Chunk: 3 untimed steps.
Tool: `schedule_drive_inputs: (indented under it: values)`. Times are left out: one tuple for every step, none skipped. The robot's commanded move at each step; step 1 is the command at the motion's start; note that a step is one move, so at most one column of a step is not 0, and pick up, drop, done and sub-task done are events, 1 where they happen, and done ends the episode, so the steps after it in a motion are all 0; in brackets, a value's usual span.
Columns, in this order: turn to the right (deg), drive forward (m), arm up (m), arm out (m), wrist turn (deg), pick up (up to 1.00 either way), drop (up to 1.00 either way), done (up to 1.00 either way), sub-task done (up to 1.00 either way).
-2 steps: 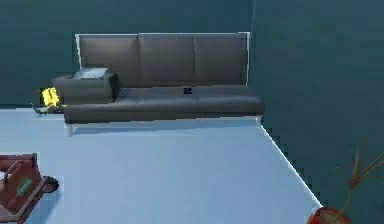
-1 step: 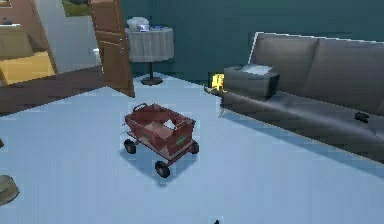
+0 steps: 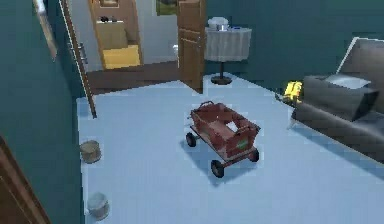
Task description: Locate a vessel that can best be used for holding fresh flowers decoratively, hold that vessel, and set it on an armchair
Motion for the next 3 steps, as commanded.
schedule_drive_inputs:
  values:
    - [0.0, 0.35, 0.0, 0.0, 0.0, 0.0, 0.0, 0.0, 0.0]
    - [-21.0, 0.0, 0.0, 0.0, 0.0, 0.0, 0.0, 0.0, 0.0]
    - [0.0, 0.7, 0.0, 0.0, 0.0, 0.0, 0.0, 0.0, 0.0]
